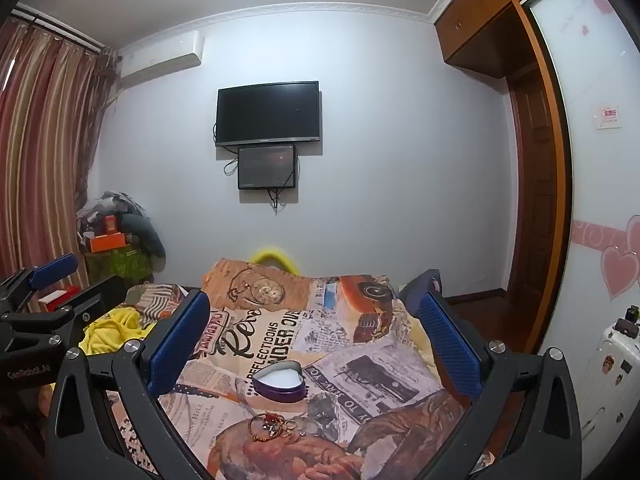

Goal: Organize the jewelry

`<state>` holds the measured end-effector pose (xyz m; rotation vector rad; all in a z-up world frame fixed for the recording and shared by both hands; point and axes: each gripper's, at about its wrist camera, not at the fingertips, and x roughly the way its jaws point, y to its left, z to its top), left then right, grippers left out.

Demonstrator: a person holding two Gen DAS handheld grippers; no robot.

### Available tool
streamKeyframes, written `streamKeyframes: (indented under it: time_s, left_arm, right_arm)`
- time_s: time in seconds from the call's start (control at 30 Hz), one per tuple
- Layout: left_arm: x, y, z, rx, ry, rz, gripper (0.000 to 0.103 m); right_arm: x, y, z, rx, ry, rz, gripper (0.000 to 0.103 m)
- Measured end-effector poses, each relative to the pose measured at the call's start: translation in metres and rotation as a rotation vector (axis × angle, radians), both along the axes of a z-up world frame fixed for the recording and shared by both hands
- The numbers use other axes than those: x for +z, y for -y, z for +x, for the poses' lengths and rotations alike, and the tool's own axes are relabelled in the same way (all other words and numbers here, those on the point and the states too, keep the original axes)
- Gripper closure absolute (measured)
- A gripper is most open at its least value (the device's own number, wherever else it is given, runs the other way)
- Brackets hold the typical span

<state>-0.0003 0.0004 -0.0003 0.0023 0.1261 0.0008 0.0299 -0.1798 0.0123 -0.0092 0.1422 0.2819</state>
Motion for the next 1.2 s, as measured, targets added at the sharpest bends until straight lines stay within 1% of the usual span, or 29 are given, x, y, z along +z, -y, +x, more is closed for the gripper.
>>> streamKeyframes:
  time_s: [0.2, 0.3, 0.4, 0.73, 1.2]
  left_arm:
    - [0.0, -0.001, 0.001, -0.005, -0.009, -0.012, 0.0]
    - [0.005, -0.004, -0.001, -0.002, -0.01, -0.02, 0.0]
    - [0.003, -0.008, 0.006, 0.007, -0.015, -0.03, 0.0]
    - [0.003, -0.009, 0.008, 0.016, -0.02, -0.048, 0.0]
    - [-0.003, -0.012, 0.011, 0.017, -0.023, -0.052, 0.0]
  right_arm:
    - [0.001, 0.0, -0.001, -0.002, -0.003, 0.0, 0.0]
    - [0.001, -0.001, 0.0, -0.004, -0.004, 0.001, 0.0]
    - [0.001, -0.001, -0.002, 0.001, 0.0, 0.001, 0.0]
    - [0.0, -0.004, -0.006, 0.001, -0.002, 0.001, 0.0]
    - [0.0, -0.004, -0.004, 0.002, -0.005, 0.001, 0.0]
